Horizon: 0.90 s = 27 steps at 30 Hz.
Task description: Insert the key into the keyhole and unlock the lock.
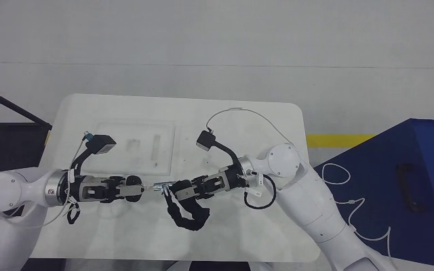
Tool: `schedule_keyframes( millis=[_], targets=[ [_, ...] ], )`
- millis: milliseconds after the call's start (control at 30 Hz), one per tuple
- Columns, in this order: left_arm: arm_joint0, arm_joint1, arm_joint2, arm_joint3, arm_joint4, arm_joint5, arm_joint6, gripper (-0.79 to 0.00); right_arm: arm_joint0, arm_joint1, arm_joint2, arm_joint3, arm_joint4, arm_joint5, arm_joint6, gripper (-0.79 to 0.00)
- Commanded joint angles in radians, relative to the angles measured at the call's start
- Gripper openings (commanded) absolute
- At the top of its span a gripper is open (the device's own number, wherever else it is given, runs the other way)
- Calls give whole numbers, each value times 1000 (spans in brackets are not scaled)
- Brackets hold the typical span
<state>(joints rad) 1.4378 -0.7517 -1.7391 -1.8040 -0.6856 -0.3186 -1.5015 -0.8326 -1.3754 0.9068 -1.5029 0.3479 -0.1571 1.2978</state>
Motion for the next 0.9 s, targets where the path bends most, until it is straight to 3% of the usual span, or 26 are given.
schedule_keyframes(
  millis=[0, 867],
  targets=[
    [0, 0, 0, 0, 0, 0, 0, -785, 0, 0, 0, 0, 0, 0, 0, -785],
    [-1, 0, -1, -11, 10, -8, 12, -785, -22, 4, 7, -24, 0, 16, -37, -785]
  ],
)
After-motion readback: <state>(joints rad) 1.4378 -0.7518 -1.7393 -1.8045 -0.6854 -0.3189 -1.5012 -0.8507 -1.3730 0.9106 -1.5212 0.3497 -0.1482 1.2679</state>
